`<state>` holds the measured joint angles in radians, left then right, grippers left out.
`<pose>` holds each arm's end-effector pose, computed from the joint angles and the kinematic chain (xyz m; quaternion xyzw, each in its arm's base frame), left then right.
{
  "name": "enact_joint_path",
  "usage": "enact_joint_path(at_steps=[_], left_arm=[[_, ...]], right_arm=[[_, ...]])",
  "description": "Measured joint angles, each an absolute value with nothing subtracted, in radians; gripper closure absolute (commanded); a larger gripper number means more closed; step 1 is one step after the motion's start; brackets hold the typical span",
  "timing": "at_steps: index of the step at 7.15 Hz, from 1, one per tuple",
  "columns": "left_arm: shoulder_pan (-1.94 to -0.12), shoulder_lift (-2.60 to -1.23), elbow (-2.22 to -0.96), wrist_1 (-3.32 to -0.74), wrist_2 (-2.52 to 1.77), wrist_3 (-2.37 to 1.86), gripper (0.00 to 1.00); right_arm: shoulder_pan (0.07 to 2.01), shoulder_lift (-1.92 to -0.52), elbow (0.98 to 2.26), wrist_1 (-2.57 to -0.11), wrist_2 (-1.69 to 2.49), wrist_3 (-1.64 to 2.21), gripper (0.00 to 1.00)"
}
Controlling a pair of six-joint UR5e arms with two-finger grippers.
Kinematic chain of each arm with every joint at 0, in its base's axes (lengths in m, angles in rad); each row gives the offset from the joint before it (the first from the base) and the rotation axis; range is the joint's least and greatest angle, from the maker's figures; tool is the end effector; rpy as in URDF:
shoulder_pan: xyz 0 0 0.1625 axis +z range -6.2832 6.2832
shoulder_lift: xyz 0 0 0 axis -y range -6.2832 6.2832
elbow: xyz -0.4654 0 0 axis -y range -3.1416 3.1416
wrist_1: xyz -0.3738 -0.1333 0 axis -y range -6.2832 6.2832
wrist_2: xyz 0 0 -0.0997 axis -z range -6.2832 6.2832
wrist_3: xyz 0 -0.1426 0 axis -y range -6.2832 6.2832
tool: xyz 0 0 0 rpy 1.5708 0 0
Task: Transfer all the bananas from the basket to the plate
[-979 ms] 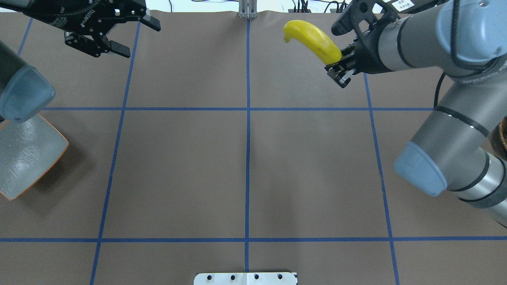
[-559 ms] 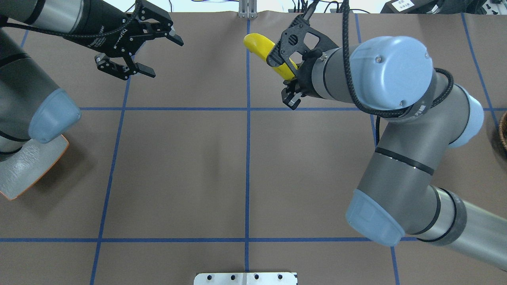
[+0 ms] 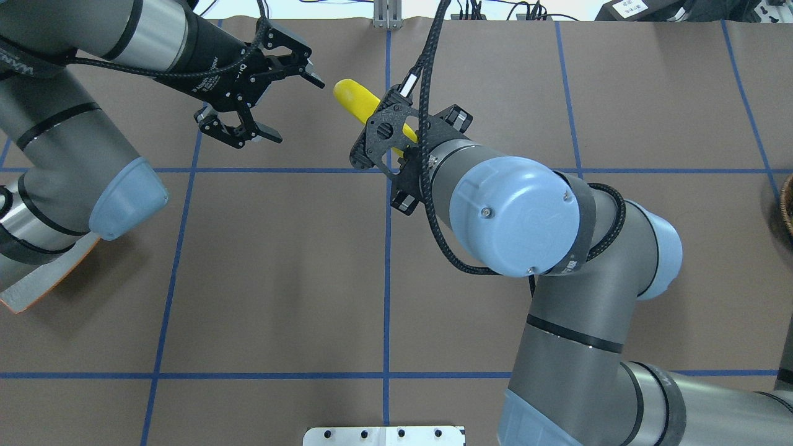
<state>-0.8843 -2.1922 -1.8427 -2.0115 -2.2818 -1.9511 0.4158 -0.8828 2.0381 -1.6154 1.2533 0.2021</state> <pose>0.3705 -0.5156 0.1781 -0.1202 0.6298 -0.2616 0.7214 -0.4881 -0.4099 0.1509 0.4896 -0.2222 -0.3107 0.7838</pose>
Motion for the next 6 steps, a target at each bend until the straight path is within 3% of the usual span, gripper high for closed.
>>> enact_joint_path(at_steps=[6], left_arm=[[-0.862, -2.242, -1.773, -2.011, -2.273, -1.985, 0.07]], right_arm=[[0.354, -0.849, 2.057, -1.656, 1.208, 0.209, 1.00]])
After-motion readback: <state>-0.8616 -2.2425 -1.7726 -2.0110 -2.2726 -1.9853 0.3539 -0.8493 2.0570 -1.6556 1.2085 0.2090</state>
